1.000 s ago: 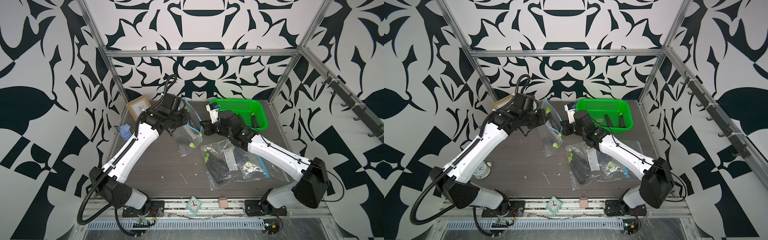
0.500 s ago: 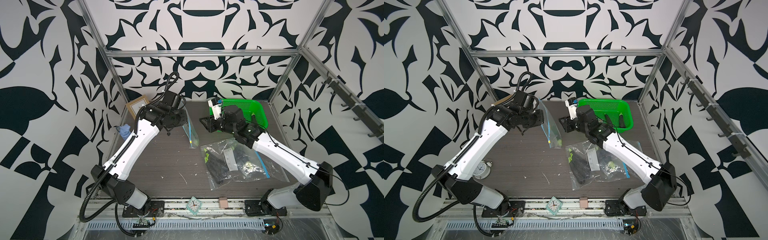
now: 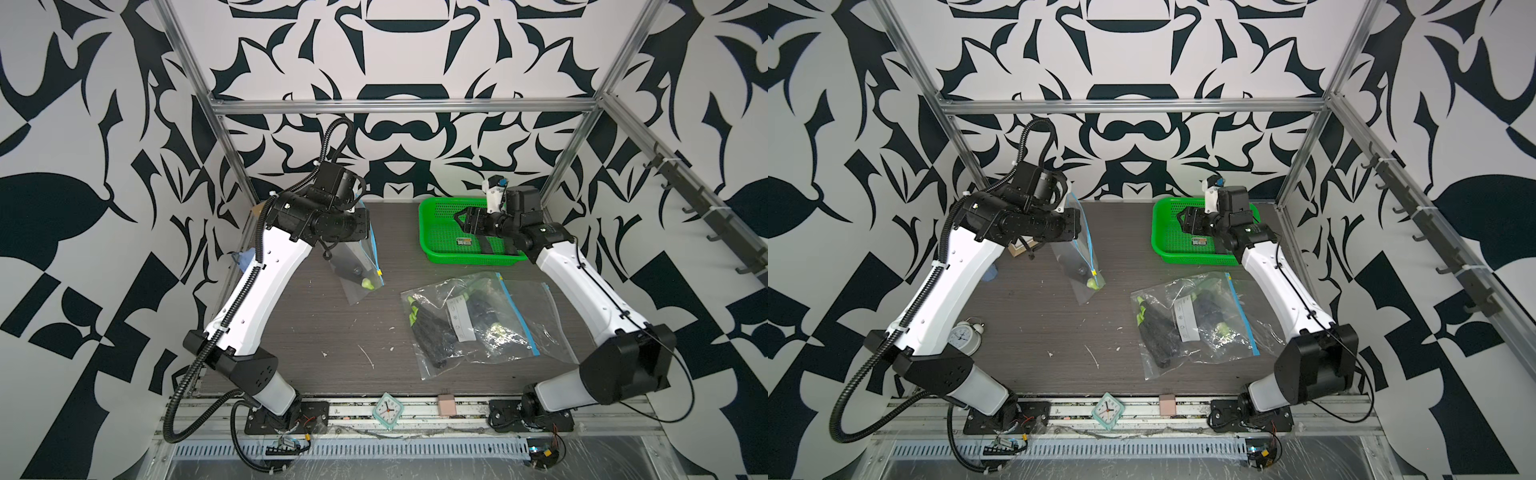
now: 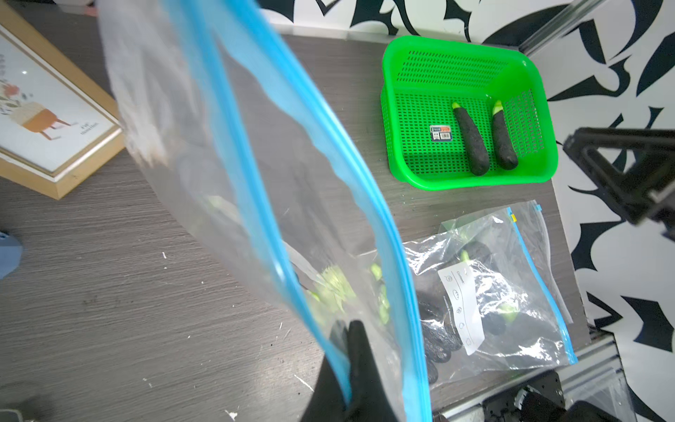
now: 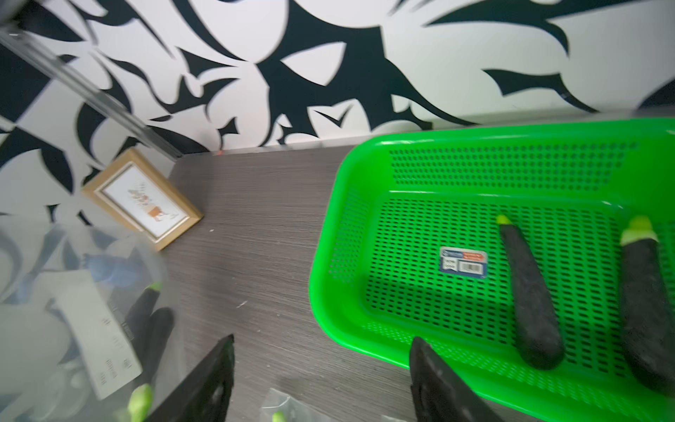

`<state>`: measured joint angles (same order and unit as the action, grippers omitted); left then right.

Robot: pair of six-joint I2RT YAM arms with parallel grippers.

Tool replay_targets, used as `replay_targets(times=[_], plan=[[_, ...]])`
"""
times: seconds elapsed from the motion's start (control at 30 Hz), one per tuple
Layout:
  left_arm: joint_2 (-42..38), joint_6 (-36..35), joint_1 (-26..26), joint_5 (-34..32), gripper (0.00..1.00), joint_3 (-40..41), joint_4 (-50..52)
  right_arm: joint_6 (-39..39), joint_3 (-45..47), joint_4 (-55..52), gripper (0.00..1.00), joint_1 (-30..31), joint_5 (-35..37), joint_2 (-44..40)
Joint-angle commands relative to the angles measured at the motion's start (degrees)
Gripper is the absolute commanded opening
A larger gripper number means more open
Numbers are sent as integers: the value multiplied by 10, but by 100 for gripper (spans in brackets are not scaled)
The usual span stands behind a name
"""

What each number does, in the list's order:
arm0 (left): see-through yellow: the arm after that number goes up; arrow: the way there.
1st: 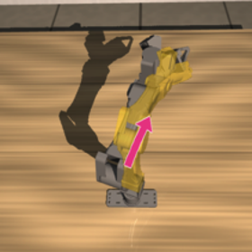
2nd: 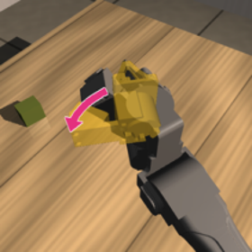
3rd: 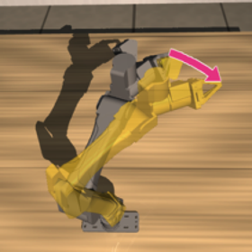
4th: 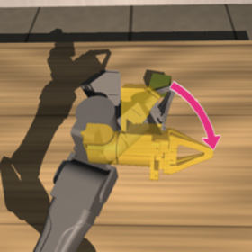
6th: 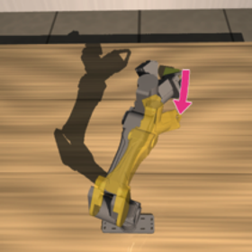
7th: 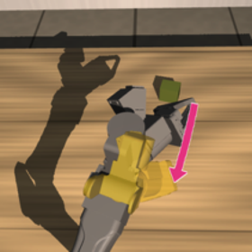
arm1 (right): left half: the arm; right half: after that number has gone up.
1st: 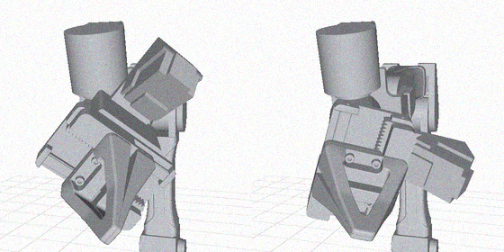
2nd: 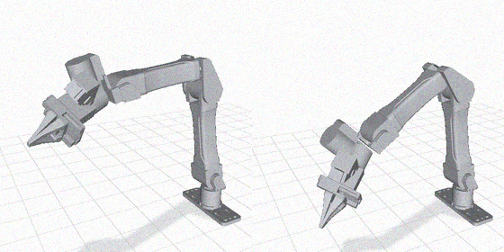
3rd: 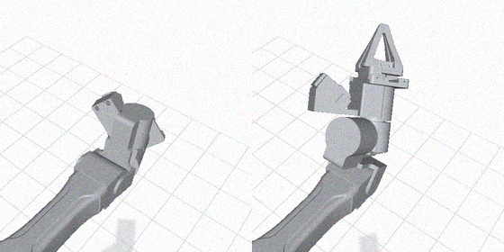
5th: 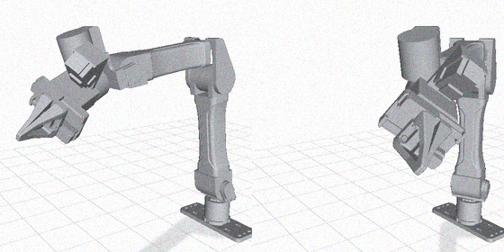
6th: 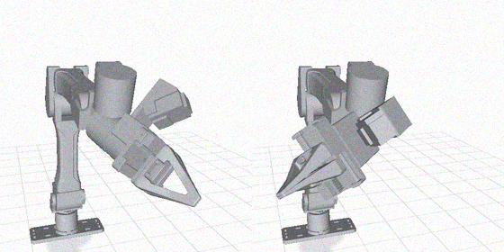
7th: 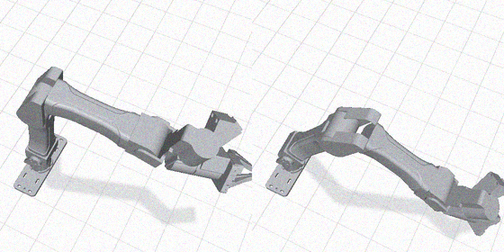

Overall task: Place the eggplant in a zip-top bag and seal the zipper
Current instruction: Pick up the eggplant from the basket.

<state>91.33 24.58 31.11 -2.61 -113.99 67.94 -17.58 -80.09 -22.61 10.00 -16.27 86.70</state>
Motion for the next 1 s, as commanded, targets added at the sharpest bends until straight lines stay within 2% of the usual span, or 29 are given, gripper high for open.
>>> replay_targets(times=[0.0, 0.17, 0.43, 0.63, 0.97], plan=[[7, 29, -1, 48, 0, 55, -25, 35, -9, -10, 76, -33, -7, 33], [-17, 116, 0, 61, 0, 170, -138, 67, -38, -15, 69, -77, 2, 111], [-55, 224, 16, 33, 0, 298, -290, 119, -93, -46, 63, -86, 93, 227], [-50, 240, 25, 26, 0, 309, -316, 133, -116, -43, 59, -91, 140, 273], [-36, 234, 25, 32, 0, 295, -315, 141, -155, -54, 60, -98, 143, 327]])
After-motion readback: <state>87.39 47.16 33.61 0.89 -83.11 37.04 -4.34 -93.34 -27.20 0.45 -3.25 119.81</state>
